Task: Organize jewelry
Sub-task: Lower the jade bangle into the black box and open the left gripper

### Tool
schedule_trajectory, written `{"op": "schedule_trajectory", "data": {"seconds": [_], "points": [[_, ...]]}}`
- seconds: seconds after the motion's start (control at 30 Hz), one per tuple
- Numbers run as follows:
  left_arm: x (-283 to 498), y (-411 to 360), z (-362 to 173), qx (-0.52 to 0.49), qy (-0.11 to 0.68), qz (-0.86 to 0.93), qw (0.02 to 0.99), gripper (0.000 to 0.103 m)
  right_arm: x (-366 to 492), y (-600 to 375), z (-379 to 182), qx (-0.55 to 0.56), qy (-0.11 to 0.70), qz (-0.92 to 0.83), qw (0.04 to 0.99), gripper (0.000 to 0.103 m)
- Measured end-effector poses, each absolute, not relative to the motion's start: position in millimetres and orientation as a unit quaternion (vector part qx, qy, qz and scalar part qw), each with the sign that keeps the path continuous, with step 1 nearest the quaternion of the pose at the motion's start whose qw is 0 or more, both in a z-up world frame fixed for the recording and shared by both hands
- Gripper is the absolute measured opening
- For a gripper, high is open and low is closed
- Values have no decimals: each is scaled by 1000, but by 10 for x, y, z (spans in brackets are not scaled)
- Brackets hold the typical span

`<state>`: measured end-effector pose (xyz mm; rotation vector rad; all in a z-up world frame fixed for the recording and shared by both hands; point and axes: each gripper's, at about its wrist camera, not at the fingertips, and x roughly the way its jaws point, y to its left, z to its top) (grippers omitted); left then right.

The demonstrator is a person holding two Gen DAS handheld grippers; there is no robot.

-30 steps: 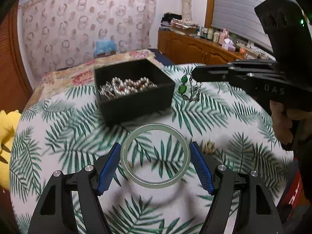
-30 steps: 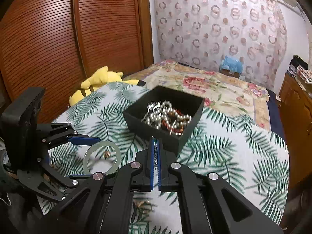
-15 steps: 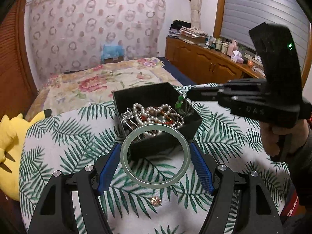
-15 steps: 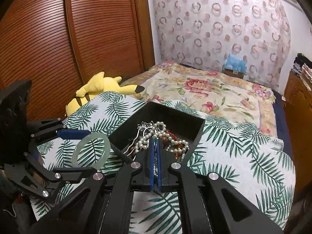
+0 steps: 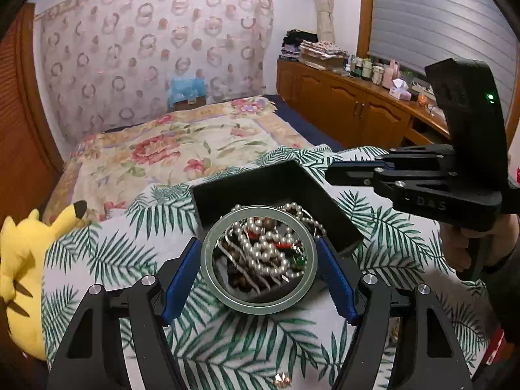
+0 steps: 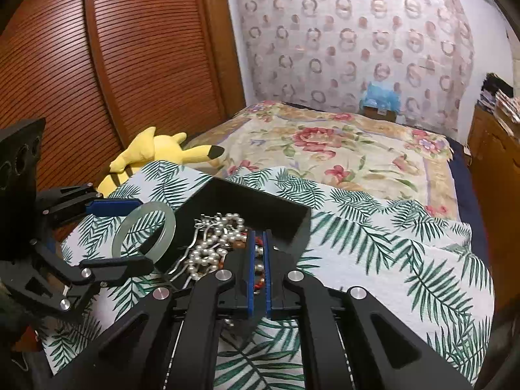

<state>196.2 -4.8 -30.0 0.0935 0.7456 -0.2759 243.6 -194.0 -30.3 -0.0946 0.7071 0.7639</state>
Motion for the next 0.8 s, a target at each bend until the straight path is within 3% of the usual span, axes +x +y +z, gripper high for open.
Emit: {"op": "schedule_trajectory", "data": {"seconds": [0.07,0.8], "points": [[2051,-92,-317,53,365,-136,920,69,2436,-1988,-313,-41,335,362,869,26],[2671,-392,-532,87,390,-140,906,69,2514,-2266,-459,-34,342,318,883,29]]}}
